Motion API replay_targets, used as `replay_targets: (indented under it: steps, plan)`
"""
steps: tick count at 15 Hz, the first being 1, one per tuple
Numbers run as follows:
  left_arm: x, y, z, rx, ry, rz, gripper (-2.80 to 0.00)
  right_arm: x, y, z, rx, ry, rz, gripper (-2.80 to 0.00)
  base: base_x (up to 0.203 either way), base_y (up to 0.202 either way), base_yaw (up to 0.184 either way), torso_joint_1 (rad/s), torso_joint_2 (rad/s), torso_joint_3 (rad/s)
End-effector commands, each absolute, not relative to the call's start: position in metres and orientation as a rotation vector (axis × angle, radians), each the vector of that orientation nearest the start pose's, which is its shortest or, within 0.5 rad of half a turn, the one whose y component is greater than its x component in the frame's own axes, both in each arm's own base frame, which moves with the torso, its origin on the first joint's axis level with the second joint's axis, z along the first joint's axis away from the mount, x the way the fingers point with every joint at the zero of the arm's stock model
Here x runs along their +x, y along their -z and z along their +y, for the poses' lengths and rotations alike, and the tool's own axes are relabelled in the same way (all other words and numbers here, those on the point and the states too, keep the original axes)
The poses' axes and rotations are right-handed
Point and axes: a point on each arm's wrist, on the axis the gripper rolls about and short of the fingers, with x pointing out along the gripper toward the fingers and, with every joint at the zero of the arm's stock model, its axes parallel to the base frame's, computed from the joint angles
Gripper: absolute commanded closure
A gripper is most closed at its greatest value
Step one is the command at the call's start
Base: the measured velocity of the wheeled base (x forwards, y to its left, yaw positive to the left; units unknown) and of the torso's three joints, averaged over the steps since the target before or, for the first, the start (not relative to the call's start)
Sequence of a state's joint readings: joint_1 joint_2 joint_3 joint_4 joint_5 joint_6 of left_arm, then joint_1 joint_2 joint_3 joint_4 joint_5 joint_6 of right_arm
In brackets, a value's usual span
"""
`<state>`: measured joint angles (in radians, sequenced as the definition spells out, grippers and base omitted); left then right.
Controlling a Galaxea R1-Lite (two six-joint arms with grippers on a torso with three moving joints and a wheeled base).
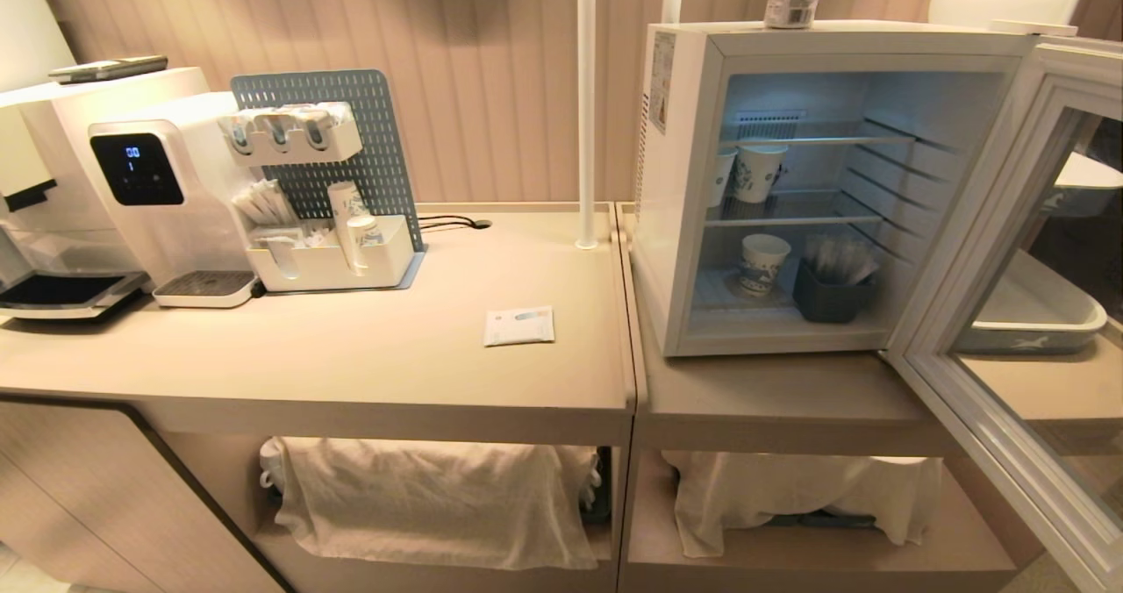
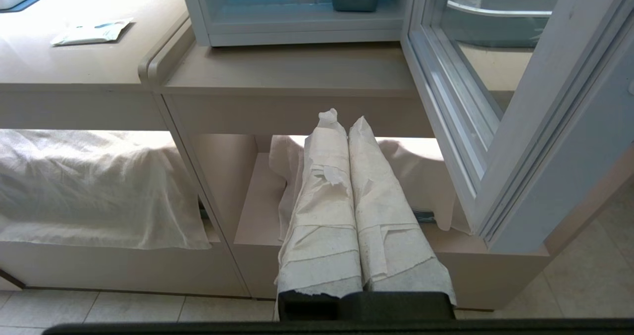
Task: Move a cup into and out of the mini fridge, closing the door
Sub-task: Close the freezer door
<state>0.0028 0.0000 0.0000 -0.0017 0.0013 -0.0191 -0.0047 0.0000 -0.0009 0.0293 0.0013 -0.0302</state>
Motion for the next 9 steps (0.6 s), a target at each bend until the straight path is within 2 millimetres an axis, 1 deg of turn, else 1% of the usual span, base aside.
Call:
replay_targets:
  steps: [1, 8, 9]
  plan:
    - [-0.0227, -0.0757, 0.0000, -0.020, -0.005, -0.001, 0.00, -0.0226, -0.0723, 0.0001, -0.031, 0.003, 0.031, 0.00, 0.000, 0.000, 0.000, 0.000, 0.00, 0.000]
    - [-0.0227, -0.0757, 0.0000, -0.020, -0.005, 0.000, 0.00, -0.0226, -0.0724, 0.0001, -0.017, 0.003, 0.029, 0.00, 0.000, 0.000, 0.000, 0.000, 0.00, 0.000]
    - [-0.0227, -0.0757, 0.0000, -0.018, -0.005, 0.000, 0.00, -0.0226, -0.0724, 0.0001, -0.017, 0.003, 0.030, 0.00, 0.001, -0.103, 0.003, 0.001, 0.00, -0.001]
